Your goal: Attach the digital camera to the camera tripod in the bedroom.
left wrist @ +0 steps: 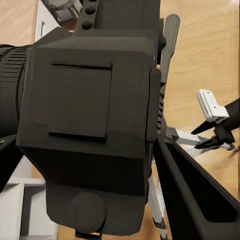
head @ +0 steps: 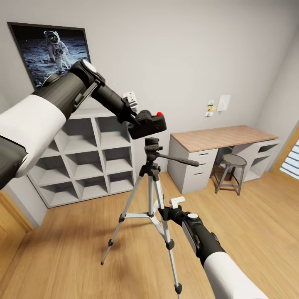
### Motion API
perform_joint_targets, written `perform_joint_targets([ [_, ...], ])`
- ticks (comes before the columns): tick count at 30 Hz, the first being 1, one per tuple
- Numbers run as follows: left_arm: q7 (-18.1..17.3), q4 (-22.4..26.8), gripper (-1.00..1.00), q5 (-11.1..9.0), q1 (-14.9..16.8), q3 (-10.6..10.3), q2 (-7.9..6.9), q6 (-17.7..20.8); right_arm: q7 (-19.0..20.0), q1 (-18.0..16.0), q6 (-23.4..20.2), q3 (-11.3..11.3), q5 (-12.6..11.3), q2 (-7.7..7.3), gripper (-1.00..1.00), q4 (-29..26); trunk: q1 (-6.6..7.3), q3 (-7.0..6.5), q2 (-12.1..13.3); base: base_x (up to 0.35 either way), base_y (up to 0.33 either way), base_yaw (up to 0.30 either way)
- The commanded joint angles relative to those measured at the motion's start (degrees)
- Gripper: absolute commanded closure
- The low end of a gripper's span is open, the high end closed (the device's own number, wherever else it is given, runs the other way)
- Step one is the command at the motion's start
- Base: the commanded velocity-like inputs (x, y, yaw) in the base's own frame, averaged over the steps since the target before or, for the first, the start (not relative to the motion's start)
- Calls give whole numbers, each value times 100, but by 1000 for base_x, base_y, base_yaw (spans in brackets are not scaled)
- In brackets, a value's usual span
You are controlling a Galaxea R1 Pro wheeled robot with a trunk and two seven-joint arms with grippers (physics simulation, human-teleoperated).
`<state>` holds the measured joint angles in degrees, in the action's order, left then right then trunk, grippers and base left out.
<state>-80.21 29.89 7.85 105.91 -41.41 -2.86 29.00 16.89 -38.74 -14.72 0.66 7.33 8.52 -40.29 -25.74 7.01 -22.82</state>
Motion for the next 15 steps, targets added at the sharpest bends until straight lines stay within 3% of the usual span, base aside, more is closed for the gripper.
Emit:
perform_joint_targets([
  [1,-25,44,100,8,8,16,-11,42,34,-1,-29,-15,93,0,100,2,-5,14,-10,0,0,0],
  [15,-42,165,100,14,8,66,-9,51,26,-2,-22,-14,51,-8,100,3,-5,14,-10,0,0,0],
])
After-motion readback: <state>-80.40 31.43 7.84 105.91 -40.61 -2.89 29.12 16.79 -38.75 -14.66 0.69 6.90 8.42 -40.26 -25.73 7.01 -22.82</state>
